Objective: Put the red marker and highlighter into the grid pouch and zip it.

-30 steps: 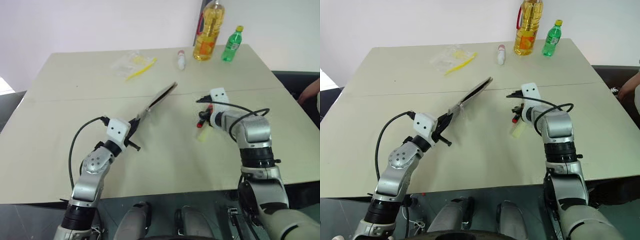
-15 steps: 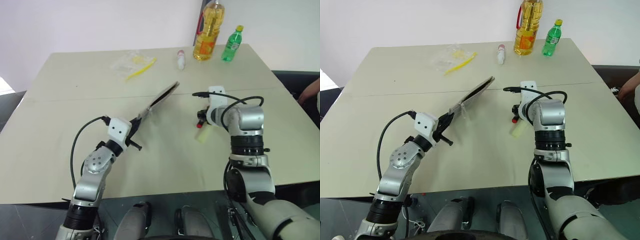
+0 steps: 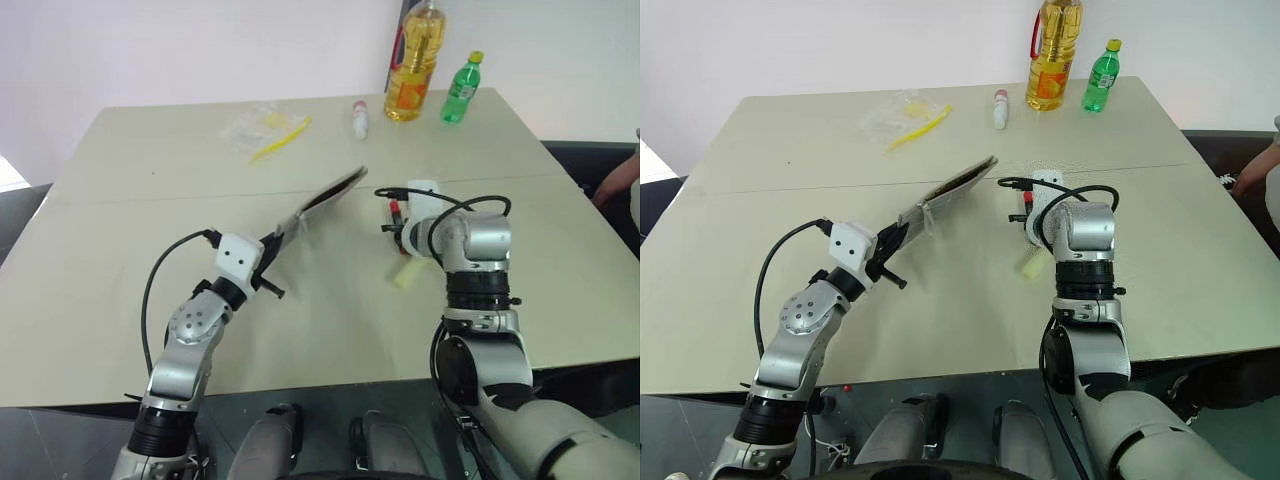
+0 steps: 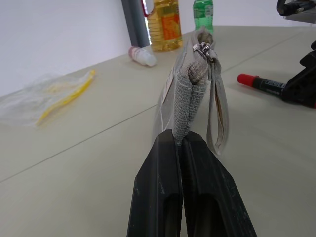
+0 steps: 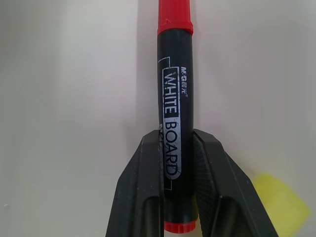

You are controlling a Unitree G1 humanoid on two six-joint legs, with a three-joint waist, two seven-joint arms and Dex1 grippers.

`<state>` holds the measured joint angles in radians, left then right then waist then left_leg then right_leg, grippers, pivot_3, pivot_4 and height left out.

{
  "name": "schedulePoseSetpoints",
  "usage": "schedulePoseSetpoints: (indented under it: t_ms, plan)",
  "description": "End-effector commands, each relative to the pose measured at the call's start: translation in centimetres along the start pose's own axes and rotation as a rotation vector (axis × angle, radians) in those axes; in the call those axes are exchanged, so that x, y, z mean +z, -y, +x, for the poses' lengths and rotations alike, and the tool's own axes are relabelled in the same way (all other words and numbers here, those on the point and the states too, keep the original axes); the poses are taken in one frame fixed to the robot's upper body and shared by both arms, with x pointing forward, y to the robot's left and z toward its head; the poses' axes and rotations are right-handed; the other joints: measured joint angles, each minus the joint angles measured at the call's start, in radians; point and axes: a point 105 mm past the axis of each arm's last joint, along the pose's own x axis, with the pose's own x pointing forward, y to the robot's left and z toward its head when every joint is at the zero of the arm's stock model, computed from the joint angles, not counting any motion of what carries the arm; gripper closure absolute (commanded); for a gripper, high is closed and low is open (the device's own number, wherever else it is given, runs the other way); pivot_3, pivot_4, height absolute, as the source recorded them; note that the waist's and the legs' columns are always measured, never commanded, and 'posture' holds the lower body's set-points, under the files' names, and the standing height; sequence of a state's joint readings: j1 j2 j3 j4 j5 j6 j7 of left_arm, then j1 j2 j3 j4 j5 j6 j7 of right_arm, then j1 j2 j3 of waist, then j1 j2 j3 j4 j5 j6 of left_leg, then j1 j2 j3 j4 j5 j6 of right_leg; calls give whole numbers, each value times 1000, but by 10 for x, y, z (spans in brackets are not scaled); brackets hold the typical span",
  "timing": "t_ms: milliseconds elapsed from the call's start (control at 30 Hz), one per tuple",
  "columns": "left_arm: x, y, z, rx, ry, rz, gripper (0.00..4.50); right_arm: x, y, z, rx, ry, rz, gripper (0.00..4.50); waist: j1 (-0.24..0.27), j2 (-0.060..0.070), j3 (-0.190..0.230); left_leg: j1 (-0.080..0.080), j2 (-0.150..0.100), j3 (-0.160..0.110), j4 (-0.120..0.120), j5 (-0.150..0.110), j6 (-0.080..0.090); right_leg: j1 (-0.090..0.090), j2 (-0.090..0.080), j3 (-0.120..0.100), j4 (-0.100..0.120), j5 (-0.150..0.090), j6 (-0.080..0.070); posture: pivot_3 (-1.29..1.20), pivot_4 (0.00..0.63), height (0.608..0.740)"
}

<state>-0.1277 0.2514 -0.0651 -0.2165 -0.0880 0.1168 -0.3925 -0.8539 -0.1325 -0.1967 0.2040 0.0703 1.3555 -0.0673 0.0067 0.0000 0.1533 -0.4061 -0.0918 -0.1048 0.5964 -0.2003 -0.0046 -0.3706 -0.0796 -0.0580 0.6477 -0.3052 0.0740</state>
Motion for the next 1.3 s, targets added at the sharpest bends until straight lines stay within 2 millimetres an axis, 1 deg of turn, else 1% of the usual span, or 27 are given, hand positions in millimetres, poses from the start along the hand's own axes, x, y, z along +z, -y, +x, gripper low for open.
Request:
schedulePoseSetpoints:
  t_ms: [33, 67, 133, 267, 333, 367, 467, 633, 1033, 1167, 1300]
  plan:
    - [14, -7, -1, 16, 57, 5, 4500, 41, -4, -19, 77, 232, -67, 4223, -1, 0, 0, 0, 0, 0, 0, 0, 0, 0, 0, 0, 0, 0, 0, 0, 150, 740]
    - [16, -11, -2, 30, 65, -8, 4500, 52, -1, -27, 74, 304, -131, 4223, -1, 0, 0, 0, 0, 0, 0, 0, 0, 0, 0, 0, 0, 0, 0, 0, 150, 740]
    - [19, -17, -4, 38, 74, -24, 4500, 68, 3, -41, 78, 420, -277, 4223, 0, 0, 0, -1, 0, 0, 0, 0, 0, -1, 0, 0, 0, 0, 0, 0, 150, 740]
    - [23, -21, -8, -2, 69, -13, 4500, 85, 12, -69, 76, 608, -619, 4223, -1, 0, 0, -1, 0, 0, 0, 0, 0, 0, 1, 0, -2, 0, 0, 0, 150, 740]
    - [23, -22, -9, -28, 63, -11, 4500, 86, 10, -82, 98, 685, -799, 4223, -1, -1, 0, -1, 0, 0, 0, 0, 0, 0, 1, 0, -2, 0, 0, 0, 150, 740]
    - [23, -22, -10, -43, 58, -8, 4500, 83, 9, -86, 111, 701, -887, 4223, -1, -1, 0, -1, 0, 0, 0, 0, 0, 0, 1, 0, -2, 0, 1, 0, 150, 740]
    - [23, -18, -10, -99, 51, -6, 4500, 66, 2, -92, 188, 725, -1119, 4223, -2, -1, 1, -1, 0, 0, 0, 0, 0, 0, 1, 0, -3, 0, 1, 0, 150, 740]
    - [24, -10, -11, -175, 36, 28, 4500, 48, -1, -88, 233, 705, -1250, 4223, 0, -2, 1, -1, 1, 0, 0, 0, 0, 0, 1, 0, -3, 0, 0, 0, 150, 740]
    - [28, -7, -8, -189, 47, 32, 4500, 39, -3, -83, 261, 690, -1346, 4223, 7, -3, 2, -2, 1, 0, 0, 0, 0, 1, 0, 1, -7, 0, 0, 0, 150, 740]
    - [27, -2, -9, -212, 45, 37, 4500, 32, -5, -82, 262, 680, -1458, 4223, 7, -3, 2, -2, 1, 0, 0, 0, 0, 1, 0, 1, -7, 0, 0, 0, 150, 740]
    - [25, 6, -12, -274, 23, 91, 4500, 24, -6, -79, 252, 665, -1619, 4223, 6, -3, 2, -2, 1, 0, 0, 0, 0, 1, 0, 1, -7, 0, 0, 0, 150, 740]
